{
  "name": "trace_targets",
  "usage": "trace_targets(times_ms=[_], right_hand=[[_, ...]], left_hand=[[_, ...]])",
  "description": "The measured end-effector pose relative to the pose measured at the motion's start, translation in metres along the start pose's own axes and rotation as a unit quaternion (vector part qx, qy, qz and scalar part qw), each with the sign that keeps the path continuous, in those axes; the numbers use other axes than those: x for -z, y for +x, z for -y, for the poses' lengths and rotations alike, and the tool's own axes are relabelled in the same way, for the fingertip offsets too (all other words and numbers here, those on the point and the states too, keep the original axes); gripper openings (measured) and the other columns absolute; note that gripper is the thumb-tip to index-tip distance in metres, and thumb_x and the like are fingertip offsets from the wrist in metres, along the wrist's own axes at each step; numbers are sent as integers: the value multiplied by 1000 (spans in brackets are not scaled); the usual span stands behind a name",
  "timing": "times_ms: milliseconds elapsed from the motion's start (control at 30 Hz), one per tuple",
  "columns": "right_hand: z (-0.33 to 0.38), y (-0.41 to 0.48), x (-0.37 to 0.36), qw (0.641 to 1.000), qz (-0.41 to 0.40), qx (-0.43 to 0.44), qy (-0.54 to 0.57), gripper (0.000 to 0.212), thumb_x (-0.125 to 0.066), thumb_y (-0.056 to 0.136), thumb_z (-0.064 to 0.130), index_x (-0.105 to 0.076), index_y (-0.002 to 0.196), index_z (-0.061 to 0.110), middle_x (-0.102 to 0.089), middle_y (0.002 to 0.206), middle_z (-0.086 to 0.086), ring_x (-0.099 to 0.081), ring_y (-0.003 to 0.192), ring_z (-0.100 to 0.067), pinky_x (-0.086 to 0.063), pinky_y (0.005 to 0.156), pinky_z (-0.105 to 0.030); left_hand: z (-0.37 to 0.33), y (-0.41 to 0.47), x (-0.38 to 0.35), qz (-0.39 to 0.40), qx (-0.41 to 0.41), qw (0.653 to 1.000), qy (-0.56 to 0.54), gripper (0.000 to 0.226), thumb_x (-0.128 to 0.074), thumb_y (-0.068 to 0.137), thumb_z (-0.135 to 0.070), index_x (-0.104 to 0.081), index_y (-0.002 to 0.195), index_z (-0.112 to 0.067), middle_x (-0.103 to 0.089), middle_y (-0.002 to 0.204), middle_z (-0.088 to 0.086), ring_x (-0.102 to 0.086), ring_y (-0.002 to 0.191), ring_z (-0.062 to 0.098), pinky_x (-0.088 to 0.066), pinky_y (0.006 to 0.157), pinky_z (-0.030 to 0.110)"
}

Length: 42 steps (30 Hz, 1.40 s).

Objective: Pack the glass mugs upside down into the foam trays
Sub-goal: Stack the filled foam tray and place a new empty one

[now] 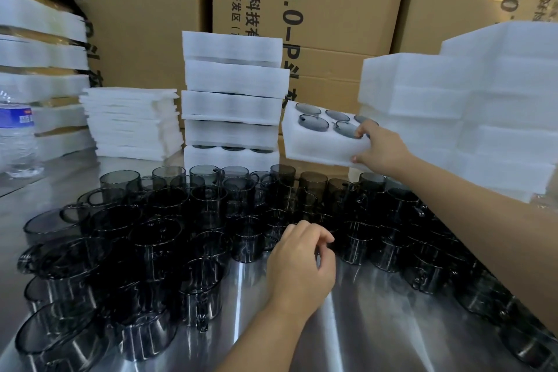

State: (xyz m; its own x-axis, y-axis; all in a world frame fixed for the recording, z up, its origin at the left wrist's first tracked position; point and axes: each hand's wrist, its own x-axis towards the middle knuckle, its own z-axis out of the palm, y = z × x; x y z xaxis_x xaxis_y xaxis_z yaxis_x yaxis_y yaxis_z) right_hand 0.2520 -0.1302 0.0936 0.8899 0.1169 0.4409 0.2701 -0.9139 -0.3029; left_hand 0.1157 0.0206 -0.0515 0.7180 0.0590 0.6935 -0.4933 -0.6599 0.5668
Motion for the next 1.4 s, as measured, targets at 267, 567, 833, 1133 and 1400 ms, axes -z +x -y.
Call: trace_targets(times_ms=[267,567,833,1133,1400], right_hand=[[26,17,-20,993,-45,-42,-102,38,-51,82,6,-44,118,17,-54,114,-17,-50,106,-36,-37,88,-36],[31,29,-49,975,-8,-60,-214,55,-48,83,4,-33,135,12,-52,117,-22,-46,114,-38,-27,108,-45],[21,45,-52,976,16,-66,-205,55,-46,84,3,-33,136,14,-47,122,-23,-43,116,-39,-23,109,-46],[16,53,-54,983,7,-67,-168,45,-47,80,-1,-41,123,13,-51,118,-23,-47,111,-39,-29,106,-47],[15,48,-59,982,20,-59,-176,45,-47,81,-2,-42,123,13,-52,117,-21,-49,110,-38,-32,104,-46]], left_hand=[[2,3,-1,-59,-39,996,49,14,-59,72,-12,-67,82,-18,-62,88,-10,-56,83,10,-36,80,19],[4,7,-6,-38,-44,998,5,27,-57,80,-26,-71,102,-18,-66,113,-8,-55,117,10,-22,102,17],[3,7,-8,-20,-62,998,-7,31,-48,80,-31,-68,102,-21,-64,110,-12,-49,112,2,-27,98,15],[3,7,-8,-15,-62,998,-3,30,-48,80,-30,-67,101,-20,-64,105,-12,-48,106,1,-25,94,10],[1,7,-7,-19,-60,998,-1,29,-48,80,-29,-68,99,-21,-64,102,-14,-48,103,1,-25,92,9]])
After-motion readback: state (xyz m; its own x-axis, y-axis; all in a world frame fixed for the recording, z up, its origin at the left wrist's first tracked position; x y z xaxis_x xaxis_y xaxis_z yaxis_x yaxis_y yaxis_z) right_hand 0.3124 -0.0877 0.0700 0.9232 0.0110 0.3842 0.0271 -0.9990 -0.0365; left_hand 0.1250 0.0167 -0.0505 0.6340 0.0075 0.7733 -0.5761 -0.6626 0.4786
